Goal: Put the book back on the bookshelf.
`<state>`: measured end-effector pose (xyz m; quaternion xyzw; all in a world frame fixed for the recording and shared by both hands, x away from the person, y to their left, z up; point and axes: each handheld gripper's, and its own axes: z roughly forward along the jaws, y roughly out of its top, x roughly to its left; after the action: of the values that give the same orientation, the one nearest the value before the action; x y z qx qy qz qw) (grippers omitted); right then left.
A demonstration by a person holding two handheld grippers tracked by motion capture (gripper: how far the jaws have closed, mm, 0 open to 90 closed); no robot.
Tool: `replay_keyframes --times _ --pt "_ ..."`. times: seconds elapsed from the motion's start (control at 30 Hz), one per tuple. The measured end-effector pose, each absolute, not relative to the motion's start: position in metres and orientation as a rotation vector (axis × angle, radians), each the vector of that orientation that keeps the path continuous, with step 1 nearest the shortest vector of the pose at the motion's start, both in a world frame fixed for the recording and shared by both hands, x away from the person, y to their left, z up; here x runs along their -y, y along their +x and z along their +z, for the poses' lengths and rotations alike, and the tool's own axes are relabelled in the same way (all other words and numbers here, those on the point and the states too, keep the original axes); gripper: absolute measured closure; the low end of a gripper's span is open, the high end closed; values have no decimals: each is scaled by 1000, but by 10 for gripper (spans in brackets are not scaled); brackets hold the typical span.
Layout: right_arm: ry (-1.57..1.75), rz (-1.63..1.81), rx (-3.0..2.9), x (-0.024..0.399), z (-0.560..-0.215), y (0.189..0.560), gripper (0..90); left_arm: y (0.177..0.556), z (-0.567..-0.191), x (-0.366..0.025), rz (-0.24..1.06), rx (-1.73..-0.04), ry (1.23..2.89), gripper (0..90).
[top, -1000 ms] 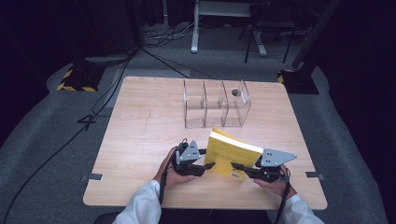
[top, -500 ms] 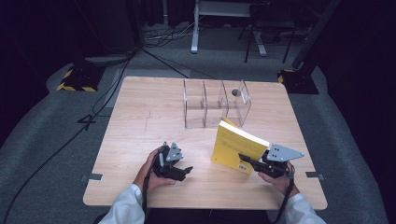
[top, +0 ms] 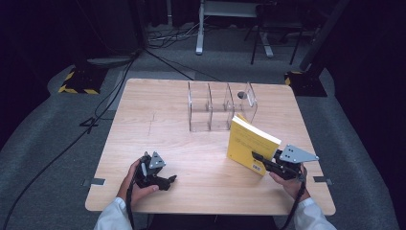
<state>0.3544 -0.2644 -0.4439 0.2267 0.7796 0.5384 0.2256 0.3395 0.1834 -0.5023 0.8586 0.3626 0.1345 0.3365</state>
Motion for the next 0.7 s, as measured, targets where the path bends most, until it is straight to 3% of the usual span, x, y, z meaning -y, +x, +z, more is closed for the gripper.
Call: replay_keyframes --times 0.7 --pt "743 1446 -1993 295 -428 356 760 339 -505 -185 376 -967 2213 143"
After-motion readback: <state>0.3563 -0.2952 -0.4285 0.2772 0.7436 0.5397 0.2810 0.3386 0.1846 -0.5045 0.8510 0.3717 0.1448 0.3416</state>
